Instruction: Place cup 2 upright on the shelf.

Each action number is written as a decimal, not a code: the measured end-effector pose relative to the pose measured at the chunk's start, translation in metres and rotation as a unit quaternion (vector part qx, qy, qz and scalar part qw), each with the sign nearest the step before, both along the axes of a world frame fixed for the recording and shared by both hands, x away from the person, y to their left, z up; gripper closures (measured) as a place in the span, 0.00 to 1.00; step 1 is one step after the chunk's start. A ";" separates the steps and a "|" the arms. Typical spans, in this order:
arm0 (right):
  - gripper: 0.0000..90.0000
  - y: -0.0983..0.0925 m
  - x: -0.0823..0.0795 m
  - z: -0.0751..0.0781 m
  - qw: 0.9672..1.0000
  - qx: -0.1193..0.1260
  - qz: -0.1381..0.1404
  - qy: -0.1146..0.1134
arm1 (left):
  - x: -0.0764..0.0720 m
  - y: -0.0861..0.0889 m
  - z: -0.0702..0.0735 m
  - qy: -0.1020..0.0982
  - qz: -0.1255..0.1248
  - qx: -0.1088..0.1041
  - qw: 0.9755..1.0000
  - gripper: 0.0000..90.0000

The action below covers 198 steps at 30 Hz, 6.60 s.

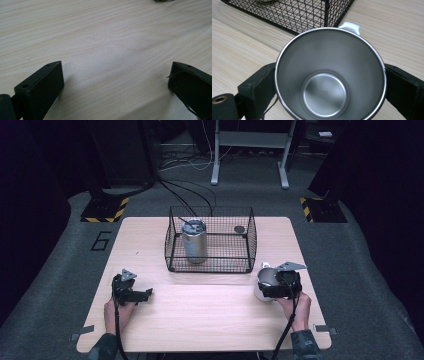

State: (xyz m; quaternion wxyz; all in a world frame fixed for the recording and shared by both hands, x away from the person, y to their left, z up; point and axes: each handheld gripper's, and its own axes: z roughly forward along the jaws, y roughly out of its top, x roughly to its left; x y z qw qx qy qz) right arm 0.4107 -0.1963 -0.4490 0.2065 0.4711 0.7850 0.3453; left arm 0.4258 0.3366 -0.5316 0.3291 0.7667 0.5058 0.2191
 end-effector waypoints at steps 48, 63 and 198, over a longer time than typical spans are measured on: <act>0.06 0.039 -0.024 0.059 0.996 0.017 0.078 -0.027 | 0.000 0.000 0.000 0.000 0.000 0.001 1.000 0.00; 0.06 0.051 -0.020 0.081 0.994 0.024 0.100 -0.041 | 0.000 0.000 0.000 0.001 0.000 0.000 1.000 0.00; 0.06 0.134 0.159 0.083 0.996 -0.005 0.086 0.009 | 0.000 0.000 0.001 0.003 -0.010 0.003 1.000 0.01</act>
